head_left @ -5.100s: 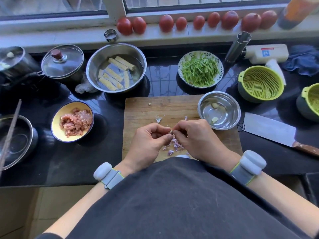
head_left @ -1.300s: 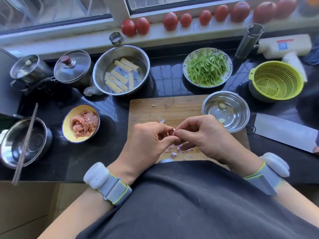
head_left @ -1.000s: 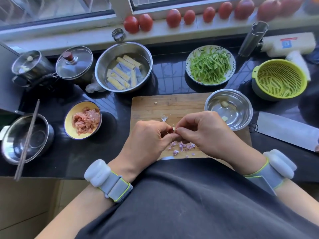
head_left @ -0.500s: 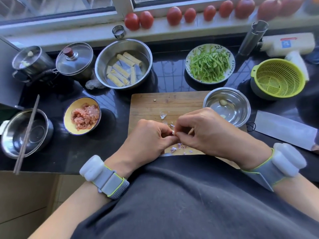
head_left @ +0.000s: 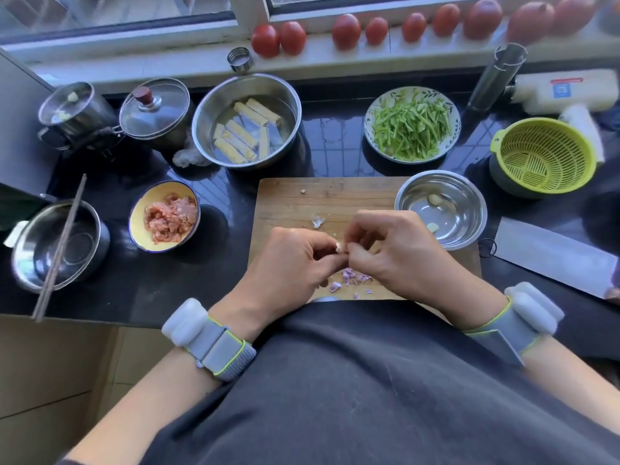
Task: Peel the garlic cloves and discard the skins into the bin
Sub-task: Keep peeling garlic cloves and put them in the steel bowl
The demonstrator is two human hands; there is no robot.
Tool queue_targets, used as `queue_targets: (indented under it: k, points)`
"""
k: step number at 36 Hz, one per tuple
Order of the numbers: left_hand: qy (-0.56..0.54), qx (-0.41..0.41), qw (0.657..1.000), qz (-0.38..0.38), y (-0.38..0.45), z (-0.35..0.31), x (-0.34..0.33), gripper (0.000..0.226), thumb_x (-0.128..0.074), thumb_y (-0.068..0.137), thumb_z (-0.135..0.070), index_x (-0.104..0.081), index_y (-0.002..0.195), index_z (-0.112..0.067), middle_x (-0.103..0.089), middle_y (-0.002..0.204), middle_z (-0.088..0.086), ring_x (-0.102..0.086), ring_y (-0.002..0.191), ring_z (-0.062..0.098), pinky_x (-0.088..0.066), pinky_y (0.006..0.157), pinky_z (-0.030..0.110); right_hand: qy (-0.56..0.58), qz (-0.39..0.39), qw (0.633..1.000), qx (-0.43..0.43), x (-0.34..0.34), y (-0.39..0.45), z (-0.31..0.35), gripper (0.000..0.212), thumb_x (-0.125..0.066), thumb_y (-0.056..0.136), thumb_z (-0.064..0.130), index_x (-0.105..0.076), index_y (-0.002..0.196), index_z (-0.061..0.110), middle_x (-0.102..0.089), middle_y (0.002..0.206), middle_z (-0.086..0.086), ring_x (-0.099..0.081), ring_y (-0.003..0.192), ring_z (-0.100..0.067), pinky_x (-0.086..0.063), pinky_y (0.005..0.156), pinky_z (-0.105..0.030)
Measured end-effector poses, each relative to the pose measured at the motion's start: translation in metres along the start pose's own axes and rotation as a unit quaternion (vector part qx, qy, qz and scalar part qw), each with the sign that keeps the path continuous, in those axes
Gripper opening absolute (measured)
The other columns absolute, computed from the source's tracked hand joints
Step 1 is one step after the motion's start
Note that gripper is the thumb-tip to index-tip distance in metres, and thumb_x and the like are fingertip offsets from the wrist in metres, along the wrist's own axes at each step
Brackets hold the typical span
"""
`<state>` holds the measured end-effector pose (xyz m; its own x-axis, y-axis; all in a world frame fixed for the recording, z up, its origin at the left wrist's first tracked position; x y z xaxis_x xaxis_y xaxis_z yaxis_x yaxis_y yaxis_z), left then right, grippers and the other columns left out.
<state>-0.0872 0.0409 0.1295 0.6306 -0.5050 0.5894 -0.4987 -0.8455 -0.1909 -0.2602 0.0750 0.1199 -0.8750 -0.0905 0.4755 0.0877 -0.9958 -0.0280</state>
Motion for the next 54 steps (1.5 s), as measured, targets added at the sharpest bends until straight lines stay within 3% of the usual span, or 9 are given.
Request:
queue_targets:
  k: [13,20,22,25,28,33,37,44,54]
  points:
    - [-0.259,0.054,0.964,0.018,-0.003,0.017,-0.005,0.017,-0.067,0.092,-0.003,-0.072,0.108,-0.001,-0.068,0.074,0.015,-0.063,0.067,0.023,-0.054,0.067,0.029,0.163,-0.029,0.973,-0.160,-0.003,-0.007,-0.010,0.015,-0.055,0.084,-0.005,-0.061,0.073,0.004,-0.064,0.071,-0.020,-0.068,0.062,-0.030,-0.062,0.067,-0.054]
    - [-0.272,0.087,0.958,0.037,0.001,0.031,-0.006,0.013,-0.062,0.096,-0.002,-0.070,0.106,-0.001,-0.072,0.081,0.011,-0.068,0.069,0.026,-0.056,0.066,0.031,-0.152,0.007,0.961,-0.233,-0.035,0.004,-0.062,0.042,-0.044,0.098,0.033,-0.043,0.061,0.012,-0.052,0.064,-0.007,-0.053,0.074,-0.037,-0.038,0.064,-0.040]
    - [-0.271,0.110,0.956,0.035,0.004,0.036,-0.006,0.014,-0.059,0.097,0.000,-0.070,0.107,-0.002,-0.073,0.081,0.009,-0.069,0.070,0.026,-0.056,0.067,0.033,-0.188,0.040,0.950,-0.247,-0.042,0.005,-0.072,0.029,-0.049,0.098,0.028,-0.050,0.071,0.018,-0.060,0.079,-0.006,-0.053,0.081,-0.036,-0.037,0.068,-0.037]
    - [-0.238,0.137,0.961,0.034,0.007,0.041,-0.009,0.022,-0.057,0.099,-0.001,-0.068,0.118,-0.003,-0.069,0.074,0.005,-0.064,0.064,0.020,-0.054,0.064,0.029,-0.153,0.019,0.965,-0.211,-0.045,0.002,-0.072,0.029,-0.054,0.084,0.003,-0.062,0.099,0.026,-0.062,0.096,0.007,-0.060,0.092,-0.022,-0.050,0.081,-0.037]
    - [-0.144,0.128,0.981,0.038,0.011,0.042,-0.007,0.028,-0.057,0.099,-0.007,-0.069,0.124,-0.013,-0.060,0.068,-0.003,-0.052,0.057,0.012,-0.045,0.058,0.017,-0.018,-0.058,0.987,-0.146,-0.040,0.005,-0.053,0.023,-0.060,0.088,0.004,-0.070,0.093,0.025,-0.066,0.081,0.015,-0.066,0.076,-0.008,-0.058,0.073,-0.031]
    - [0.015,0.038,0.996,0.085,0.018,0.039,-0.007,0.021,-0.058,0.098,-0.015,-0.070,0.084,-0.024,-0.052,0.061,-0.012,-0.044,0.057,0.001,-0.035,0.060,0.022,0.006,-0.043,0.999,-0.012,-0.035,0.009,-0.032,0.009,-0.078,0.085,0.006,-0.077,0.092,0.011,-0.071,0.080,0.014,-0.065,0.073,0.002,-0.048,0.069,-0.010]
    - [0.065,-0.015,0.995,0.073,0.022,0.034,-0.007,0.035,-0.058,0.099,-0.011,-0.066,0.131,-0.021,-0.052,0.075,-0.019,-0.051,0.076,-0.015,-0.034,0.072,0.003,0.016,-0.069,0.997,-0.023,-0.032,0.009,-0.036,0.004,-0.078,0.085,0.008,-0.079,0.089,0.011,-0.074,0.076,0.008,-0.068,0.069,-0.002,-0.053,0.065,-0.015]
    - [-0.138,0.046,0.989,-0.029,0.014,0.036,-0.007,0.012,-0.063,0.095,-0.003,-0.072,0.101,-0.009,-0.073,0.077,0.006,-0.069,0.068,0.015,-0.053,0.066,0.025,0.103,-0.056,0.988,-0.098,-0.028,0.007,-0.033,0.010,-0.072,0.089,0.004,-0.079,0.088,0.011,-0.076,0.073,0.006,-0.074,0.066,-0.008,-0.059,0.067,-0.020]
    - [-0.209,0.088,0.974,-0.013,0.011,0.032,-0.008,0.009,-0.070,0.092,-0.009,-0.077,0.096,-0.007,-0.072,0.074,0.008,-0.064,0.065,0.016,-0.056,0.067,0.030,0.106,-0.061,0.987,-0.109,-0.029,0.002,-0.031,0.012,-0.070,0.089,0.003,-0.078,0.085,0.010,-0.076,0.069,0.002,-0.073,0.062,-0.011,-0.061,0.066,-0.025]
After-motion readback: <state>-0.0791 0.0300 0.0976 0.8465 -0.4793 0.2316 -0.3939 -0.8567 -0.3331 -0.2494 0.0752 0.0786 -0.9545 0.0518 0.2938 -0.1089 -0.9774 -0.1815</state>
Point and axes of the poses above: each hand's wrist, its own y-axis towards the middle knuckle, its own x-axis out of the back of the hand, z = x × y, the point moved 1 cm from there along y, towards the middle knuckle
